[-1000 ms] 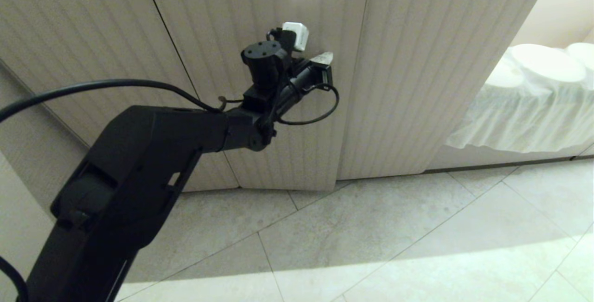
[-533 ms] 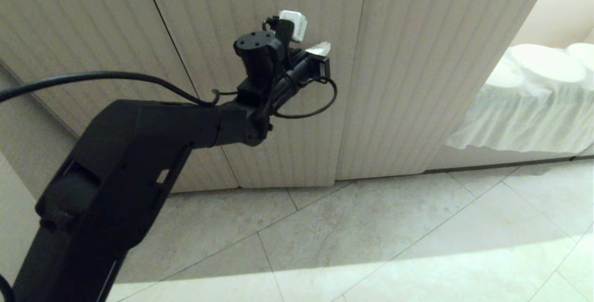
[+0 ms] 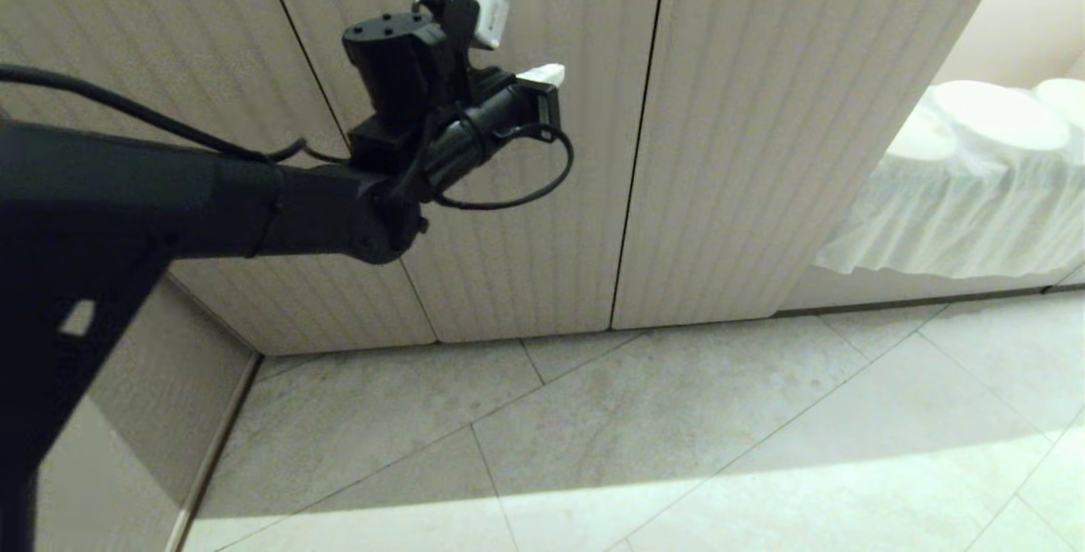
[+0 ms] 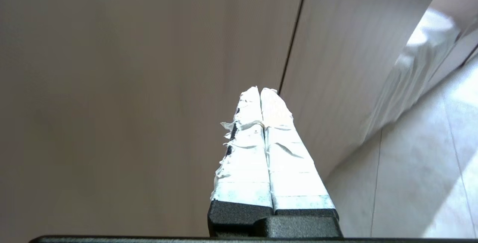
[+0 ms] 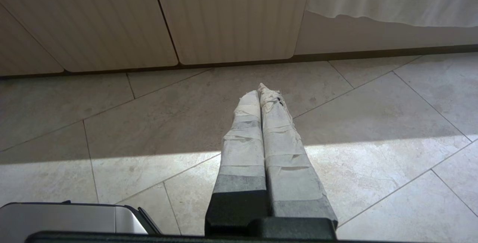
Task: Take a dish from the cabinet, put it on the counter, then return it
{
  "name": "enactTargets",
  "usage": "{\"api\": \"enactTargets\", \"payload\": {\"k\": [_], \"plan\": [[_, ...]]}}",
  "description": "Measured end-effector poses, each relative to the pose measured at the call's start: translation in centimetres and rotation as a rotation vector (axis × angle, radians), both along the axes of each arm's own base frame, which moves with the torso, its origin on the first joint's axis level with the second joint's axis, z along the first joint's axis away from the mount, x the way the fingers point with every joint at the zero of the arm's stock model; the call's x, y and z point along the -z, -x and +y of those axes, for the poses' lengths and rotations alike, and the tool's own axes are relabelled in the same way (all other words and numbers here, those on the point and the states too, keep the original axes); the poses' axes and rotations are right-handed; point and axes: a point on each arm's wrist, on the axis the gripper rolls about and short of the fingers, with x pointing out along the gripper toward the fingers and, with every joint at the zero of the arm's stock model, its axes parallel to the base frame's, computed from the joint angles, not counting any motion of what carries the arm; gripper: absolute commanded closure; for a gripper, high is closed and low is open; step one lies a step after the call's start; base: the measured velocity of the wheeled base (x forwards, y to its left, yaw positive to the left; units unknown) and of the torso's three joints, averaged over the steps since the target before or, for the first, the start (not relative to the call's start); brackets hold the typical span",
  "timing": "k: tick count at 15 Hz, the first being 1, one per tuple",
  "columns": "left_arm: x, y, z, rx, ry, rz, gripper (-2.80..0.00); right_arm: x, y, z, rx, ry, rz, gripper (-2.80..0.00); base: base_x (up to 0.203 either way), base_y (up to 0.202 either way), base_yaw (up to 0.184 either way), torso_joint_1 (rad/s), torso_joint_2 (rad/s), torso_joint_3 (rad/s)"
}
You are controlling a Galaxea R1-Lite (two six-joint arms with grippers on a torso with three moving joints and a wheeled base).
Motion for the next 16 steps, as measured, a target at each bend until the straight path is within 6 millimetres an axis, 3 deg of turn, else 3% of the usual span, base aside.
{"api": "enactTargets", "payload": {"k": [8, 11, 16], "plan": [[1.4, 10.2, 11.5, -0.167, -0.038, 0.183, 0.0, 0.0, 0.0, 0.0, 0.0, 0.0, 0.0, 0.0, 0.0, 0.0, 0.0, 0.0, 0.0, 0.0], [1.9, 14.1, 14.5, -0.232, -0.034, 0.193, 0.0, 0.0, 0.0, 0.0, 0.0, 0.0, 0.0, 0.0, 0.0, 0.0, 0.0, 0.0, 0.0, 0.0], [5.3, 20.7, 18.0, -0.325, -0.043, 0.245, 0.0, 0.0, 0.0, 0.0, 0.0, 0.0, 0.0, 0.0, 0.0, 0.0, 0.0, 0.0, 0.0, 0.0]]}}
